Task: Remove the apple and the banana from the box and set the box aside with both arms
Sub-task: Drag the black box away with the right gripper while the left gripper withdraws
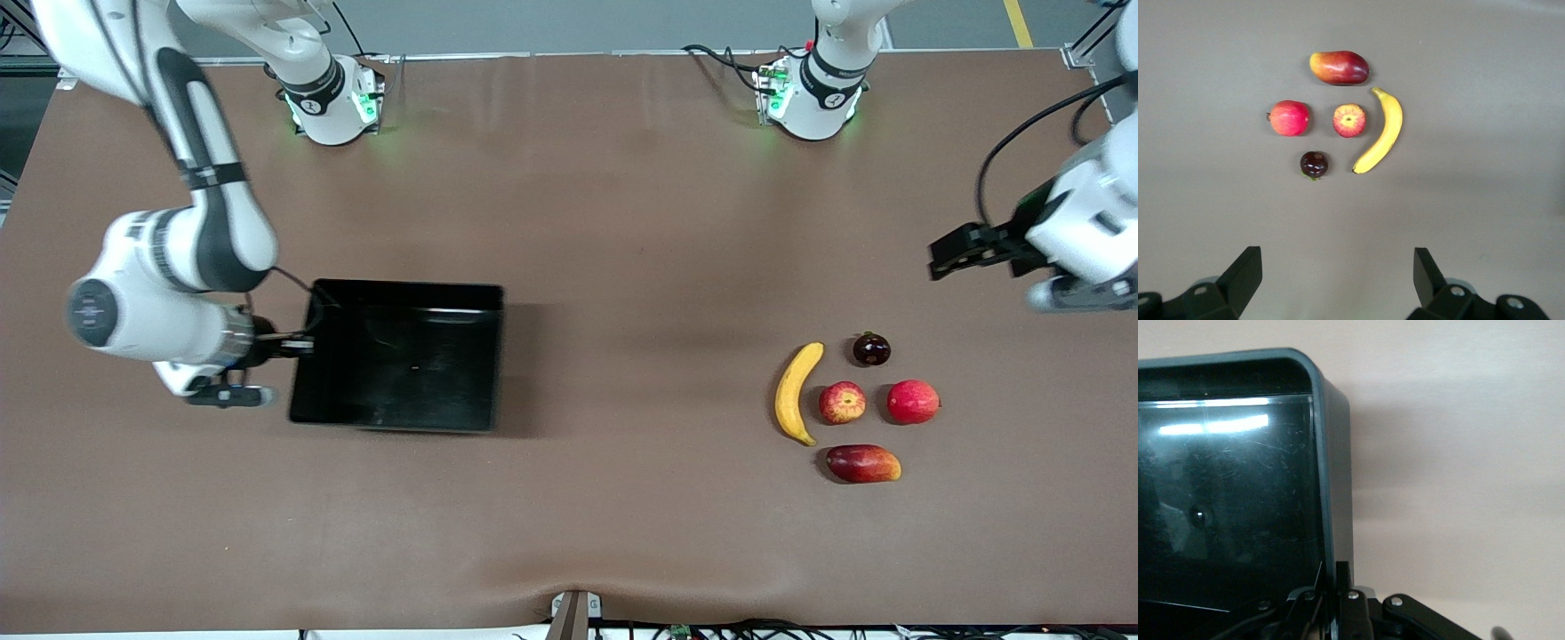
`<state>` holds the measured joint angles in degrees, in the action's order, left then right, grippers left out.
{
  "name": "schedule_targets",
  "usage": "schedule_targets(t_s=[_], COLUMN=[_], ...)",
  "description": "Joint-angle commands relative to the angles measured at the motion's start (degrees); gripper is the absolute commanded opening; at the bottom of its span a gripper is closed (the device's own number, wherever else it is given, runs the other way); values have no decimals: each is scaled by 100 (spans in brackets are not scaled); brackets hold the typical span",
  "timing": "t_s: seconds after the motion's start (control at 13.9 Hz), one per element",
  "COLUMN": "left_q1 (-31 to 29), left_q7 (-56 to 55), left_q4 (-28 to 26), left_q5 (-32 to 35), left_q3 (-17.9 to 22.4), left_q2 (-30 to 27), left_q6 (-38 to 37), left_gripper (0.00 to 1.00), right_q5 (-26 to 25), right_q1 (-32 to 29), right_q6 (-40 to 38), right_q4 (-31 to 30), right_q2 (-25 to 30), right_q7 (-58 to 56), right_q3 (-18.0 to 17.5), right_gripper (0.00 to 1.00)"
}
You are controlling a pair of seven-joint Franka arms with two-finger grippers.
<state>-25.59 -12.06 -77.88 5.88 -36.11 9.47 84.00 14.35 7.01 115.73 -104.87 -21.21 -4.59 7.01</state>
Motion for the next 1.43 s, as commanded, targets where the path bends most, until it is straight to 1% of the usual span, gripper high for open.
schedule_targets(t_s=[0.0, 0.14, 0.22, 0.29, 0.36, 0.43, 0.5, 0.57, 0.65, 0.72, 0.79, 1.0, 1.08, 1.15, 1.22, 1.36], left_q1=[-148, -201, -157, 43, 445, 928, 1377, 1773, 2020, 2127, 2198, 2216, 2216, 2216, 2216, 2199], left_q7=[160, 239, 239, 239, 239, 239, 265, 274, 274, 292, 353, 353, 353, 353, 353, 362], left_q4=[-140, -140, -166, -192, -271, -376, -516, -770, -938, -1001, -1071, -1614, -1747, -1757, -1740, -1722], left_q5=[-131, -149, -175, -175, -175, -219, -332, -359, -377, -421, -439, -465, -509, -518, -526, -561], left_q3=[-19, -19, 42, 190, 575, 1196, 1716, 2139, 2404, 2607, 2652, 2670, 2670, 2670, 2670, 2653], left_q2=[-594, -691, -779, -789, -806, -850, -955, -1095, -1140, -1184, -1219, -1613, -1719, -1755, -1755, -1755], left_q6=[-270, -393, -393, -384, -384, -376, -376, -367, -367, -367, -349, -52, 19, 20, 20, 11], left_gripper=[100, 100, 100, 100, 100, 100, 100, 100, 100, 100, 100, 100, 100, 100, 100, 100], right_q5=[-20, -73, -117, -178, -274, -345, -398, -520, -591, -592, -592, -592, -592, -592, -583, -583], right_q1=[-672, -1147, -1367, -1526, -1667, -1816, -1965, -2124, -2247, -2353, -2380, -2336, -2336, -2336, -2388, -2363], right_q6=[46, 73, 99, 108, 151, 178, 230, 327, 537, 826, 1046, 1048, 1040, 1005, 874, 174], right_q4=[-340, -402, -402, -420, -446, -490, -569, -639, -779, -1007, -1174, -1167, -1150, -1106, -975, -353], right_q2=[241, 205, 197, 179, 179, 179, 188, 179, 170, 170, 170, 56, 38, 21, -58, -85], right_q7=[-734, -1227, -1420, -1544, -1562, -1563, -1571, -1658, -1833, -2035, -2168, -2274, -2327, -2414, -2467, -2582], right_q3=[-130, -130, -130, -130, -130, -130, -130, -130, -130, -138, -138, -138, -138, -138, -147, -147], right_gripper=[0, 0, 0, 0, 0, 0, 0, 0, 0, 0, 0, 0, 4, 78, 100, 100])
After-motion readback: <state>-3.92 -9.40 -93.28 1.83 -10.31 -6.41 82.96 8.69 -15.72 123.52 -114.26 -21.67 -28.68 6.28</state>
